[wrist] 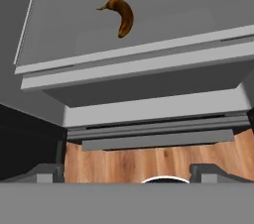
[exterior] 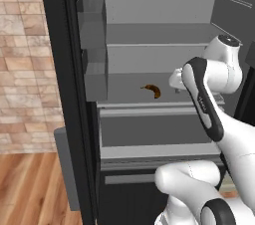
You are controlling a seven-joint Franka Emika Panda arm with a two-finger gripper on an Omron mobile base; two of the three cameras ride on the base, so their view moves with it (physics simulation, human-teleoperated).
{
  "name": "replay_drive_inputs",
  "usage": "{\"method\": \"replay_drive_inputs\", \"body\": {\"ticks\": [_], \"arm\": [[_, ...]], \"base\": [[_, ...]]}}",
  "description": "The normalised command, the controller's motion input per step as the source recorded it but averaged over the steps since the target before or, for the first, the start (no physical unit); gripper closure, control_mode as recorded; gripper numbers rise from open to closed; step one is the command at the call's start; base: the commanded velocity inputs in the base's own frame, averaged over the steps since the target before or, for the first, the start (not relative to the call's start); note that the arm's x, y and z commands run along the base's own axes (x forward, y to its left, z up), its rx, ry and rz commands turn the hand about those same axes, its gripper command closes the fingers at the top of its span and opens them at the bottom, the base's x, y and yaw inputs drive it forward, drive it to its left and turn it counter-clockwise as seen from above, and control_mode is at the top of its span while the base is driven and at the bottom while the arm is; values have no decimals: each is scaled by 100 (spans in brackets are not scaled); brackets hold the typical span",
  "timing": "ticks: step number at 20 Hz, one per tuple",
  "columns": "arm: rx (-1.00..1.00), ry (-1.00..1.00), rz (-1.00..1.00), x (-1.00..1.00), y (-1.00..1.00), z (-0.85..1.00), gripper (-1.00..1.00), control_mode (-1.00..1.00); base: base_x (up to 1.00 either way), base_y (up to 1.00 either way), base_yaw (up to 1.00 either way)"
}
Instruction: Retrieve the apple and banana from the fridge and place them into the bowl on the dining table.
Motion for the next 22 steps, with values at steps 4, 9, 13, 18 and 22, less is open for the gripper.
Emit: {"method": "replay_drive_inputs", "body": {"ticks": [4, 9, 13, 18, 22], "arm": [[0, 0, 0, 53, 0, -36, -100, -100], [0, -1, 0, 59, 0, -42, -100, -100], [0, 0, 0, 67, 0, -30, -100, -100], [0, 0, 0, 77, 0, -21, -100, -100], [0, 0, 0, 77, 0, -21, -100, -100]], "base": [[0, 0, 0], [0, 0, 0], [0, 0, 0], [0, 0, 0], [0, 0, 0]]}}
